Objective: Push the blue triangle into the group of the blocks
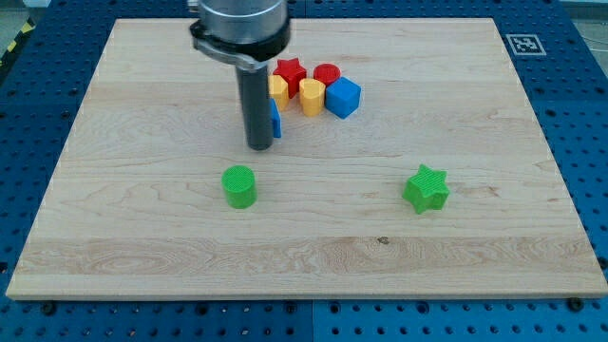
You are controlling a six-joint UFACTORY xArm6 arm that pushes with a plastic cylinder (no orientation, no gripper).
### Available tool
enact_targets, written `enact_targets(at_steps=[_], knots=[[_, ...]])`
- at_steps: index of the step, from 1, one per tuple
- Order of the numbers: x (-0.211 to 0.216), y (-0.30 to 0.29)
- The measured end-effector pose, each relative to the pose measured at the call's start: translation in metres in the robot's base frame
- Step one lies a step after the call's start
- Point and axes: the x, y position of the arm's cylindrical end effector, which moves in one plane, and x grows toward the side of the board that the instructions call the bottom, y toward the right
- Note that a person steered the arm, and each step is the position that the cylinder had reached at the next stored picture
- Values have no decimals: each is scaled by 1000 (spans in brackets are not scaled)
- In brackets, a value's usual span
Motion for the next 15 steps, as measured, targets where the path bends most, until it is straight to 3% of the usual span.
enact_targets(at_steps=[4, 13, 15], knots=[[-16, -29], [-23, 17], [9, -1]])
